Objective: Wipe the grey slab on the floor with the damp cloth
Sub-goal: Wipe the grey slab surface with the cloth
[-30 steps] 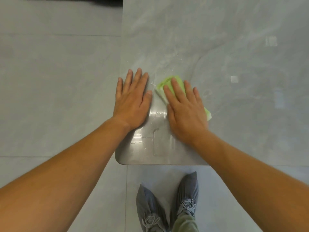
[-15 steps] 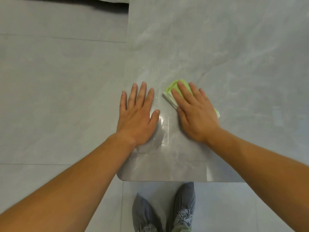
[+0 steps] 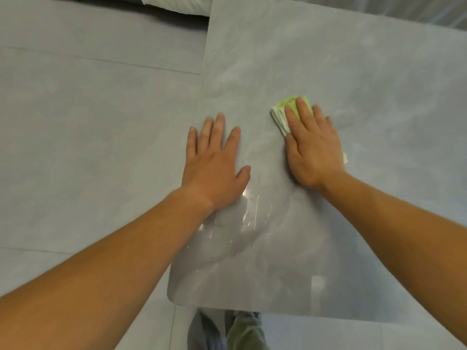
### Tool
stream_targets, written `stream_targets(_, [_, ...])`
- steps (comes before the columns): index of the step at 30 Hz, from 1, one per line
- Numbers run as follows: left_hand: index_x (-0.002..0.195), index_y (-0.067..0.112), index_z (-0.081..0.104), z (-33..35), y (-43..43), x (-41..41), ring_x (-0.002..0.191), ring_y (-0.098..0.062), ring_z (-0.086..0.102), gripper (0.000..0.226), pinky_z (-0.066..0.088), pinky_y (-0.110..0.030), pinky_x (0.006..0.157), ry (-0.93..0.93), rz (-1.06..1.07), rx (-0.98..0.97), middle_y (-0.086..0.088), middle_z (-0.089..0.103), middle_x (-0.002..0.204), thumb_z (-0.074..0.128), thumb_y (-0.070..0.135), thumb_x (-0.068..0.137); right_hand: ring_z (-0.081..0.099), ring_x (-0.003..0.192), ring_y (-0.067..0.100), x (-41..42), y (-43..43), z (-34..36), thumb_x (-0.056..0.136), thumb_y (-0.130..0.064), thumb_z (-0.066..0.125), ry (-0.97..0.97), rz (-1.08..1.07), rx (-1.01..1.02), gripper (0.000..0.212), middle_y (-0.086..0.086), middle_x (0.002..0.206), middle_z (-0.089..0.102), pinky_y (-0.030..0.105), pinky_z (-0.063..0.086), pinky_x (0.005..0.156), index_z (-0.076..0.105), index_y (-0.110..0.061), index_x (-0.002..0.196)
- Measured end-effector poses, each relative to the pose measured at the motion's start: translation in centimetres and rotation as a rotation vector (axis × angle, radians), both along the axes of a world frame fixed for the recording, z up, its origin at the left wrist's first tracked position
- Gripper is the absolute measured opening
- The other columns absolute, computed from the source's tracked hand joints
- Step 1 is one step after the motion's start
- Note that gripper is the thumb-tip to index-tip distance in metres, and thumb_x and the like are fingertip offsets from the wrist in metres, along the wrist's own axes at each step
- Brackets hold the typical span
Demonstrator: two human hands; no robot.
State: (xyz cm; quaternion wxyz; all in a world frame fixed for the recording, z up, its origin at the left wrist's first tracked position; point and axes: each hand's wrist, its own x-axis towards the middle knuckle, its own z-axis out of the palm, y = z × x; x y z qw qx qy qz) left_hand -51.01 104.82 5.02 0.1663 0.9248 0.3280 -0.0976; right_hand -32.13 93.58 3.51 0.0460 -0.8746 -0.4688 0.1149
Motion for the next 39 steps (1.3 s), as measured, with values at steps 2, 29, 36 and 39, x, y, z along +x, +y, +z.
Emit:
stream_targets(2, [0.159, 0.023, 0.0, -0.2, 1.4, 1.6, 0.151, -0.026, -0.024, 0.086, -0.013, -0.05, 0.121, 0.011, 0.013, -0.027, -0.009, -0.02, 0.166, 0.04, 0.061, 0.093, 0.009, 0.153, 0.036, 2.1, 2.6, 0.0, 0.103, -0.032, 0.028, 0.005, -0.08, 0.022, 0.057, 0.001, 0.168, 0.009, 0.049, 0.008, 0.123, 0.02, -0.027, 0.158])
stream_targets(29, [0.16, 0.02, 0.0, -0.6, 1.9, 2.4, 0.15, -0.023, -0.028, 0.091, -0.009, -0.054, 0.122, 0.006, 0.042, -0.064, -0.009, -0.022, 0.165, 0.033, 0.065, 0.088, 0.013, 0.152, 0.038, 5.9, 10.5, -0.1, 0.097, -0.029, 0.033, 0.035, 0.238, 0.093, 0.06, 0.002, 0.167, 0.017, 0.053, 0.011, 0.123, 0.03, -0.024, 0.156])
stream_targets(36, [0.16, 0.022, -0.006, -0.5, 1.9, 2.3, 0.147, -0.022, -0.034, 0.091, -0.013, -0.052, 0.121, 0.021, 0.041, -0.071, -0.008, -0.028, 0.163, 0.033, 0.064, 0.089, 0.019, 0.151, 0.039, 7.1, 11.9, 0.1, 0.094, -0.032, 0.029, 0.074, 0.395, 0.06, 0.06, 0.004, 0.165, 0.023, 0.055, 0.015, 0.121, 0.036, -0.024, 0.153])
stream_targets(39, [0.159, 0.022, -0.007, -0.6, 2.0, 2.3, 0.147, -0.023, -0.035, 0.091, -0.014, -0.052, 0.12, 0.041, 0.034, -0.067, -0.008, -0.029, 0.163, 0.034, 0.064, 0.09, 0.01, 0.153, 0.035, 5.7, 14.2, 0.3, 0.097, -0.03, 0.029, 0.084, 0.249, 0.075, 0.059, 0.001, 0.167, 0.015, 0.05, 0.005, 0.124, 0.03, -0.025, 0.156])
